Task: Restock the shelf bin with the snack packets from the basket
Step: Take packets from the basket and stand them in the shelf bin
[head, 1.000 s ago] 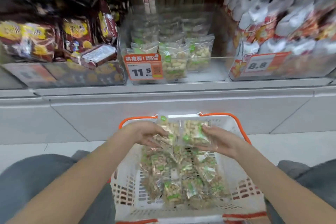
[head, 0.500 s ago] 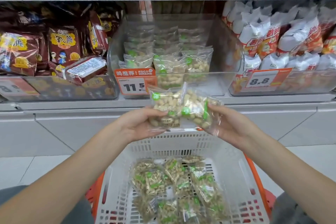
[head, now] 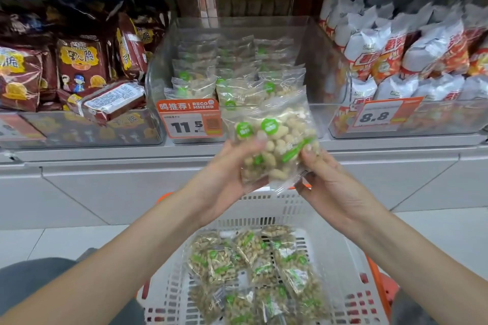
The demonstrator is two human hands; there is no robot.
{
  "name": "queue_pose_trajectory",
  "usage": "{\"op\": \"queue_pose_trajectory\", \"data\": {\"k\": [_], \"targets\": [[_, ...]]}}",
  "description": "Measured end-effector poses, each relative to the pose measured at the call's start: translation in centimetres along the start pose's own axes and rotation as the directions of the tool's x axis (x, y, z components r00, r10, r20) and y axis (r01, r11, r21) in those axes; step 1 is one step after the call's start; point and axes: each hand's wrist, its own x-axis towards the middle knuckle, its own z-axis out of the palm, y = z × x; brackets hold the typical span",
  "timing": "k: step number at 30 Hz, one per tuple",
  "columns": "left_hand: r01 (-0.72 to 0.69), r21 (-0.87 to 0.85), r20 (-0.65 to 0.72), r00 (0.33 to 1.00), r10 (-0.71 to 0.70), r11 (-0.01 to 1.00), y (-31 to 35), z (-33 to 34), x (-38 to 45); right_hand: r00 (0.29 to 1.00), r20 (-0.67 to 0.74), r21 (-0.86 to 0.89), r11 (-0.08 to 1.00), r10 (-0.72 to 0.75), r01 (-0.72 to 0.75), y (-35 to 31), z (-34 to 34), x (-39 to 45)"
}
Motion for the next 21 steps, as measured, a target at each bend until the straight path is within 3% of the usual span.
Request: {"op": "queue_pose_trajectory", "data": {"k": [7,11,13,16,18,21], "targets": [[-0.134,0.227,-0.221,0.958,0.185,0.965,-2.1,0.5,0.4,0.999,-0.014,-0.261,0.965,-0.036,0.031,0.1,1.0,-1.0],[-0.064,0.271,-0.327,0.932,0.154,0.960,-2.7,0.3,0.7,0.996,-0.075,-0.410,0.912,-0.049,0.014,0.3,1.0,-0.6],[-0.043,0.355,-0.298,0.941,0.157,0.934,-2.6,0.1,0.7,0.994,-0.070,-0.457,0.888,-0.089,0.047,-0.2,0.8,-0.2],[-0.023,0.497,-0.149,0.982,0.112,0.867,-2.8,0.2,0.5,0.998,0.061,-0.376,0.926,-0.005,0.028,-1.4,0.5,-0.1],[-0.010,0.552,-0.077,0.995,0.062,0.834,-3.6,0.6,0.2,0.990,0.134,-0.412,0.911,0.039,0.019,-1.5,0.7,-0.5],[-0.008,0.535,-0.077,0.995,0.059,0.845,-4.7,1.0,0.0,0.995,0.094,-0.456,0.887,-0.035,0.074,-0.5,1.3,-1.1]]}}
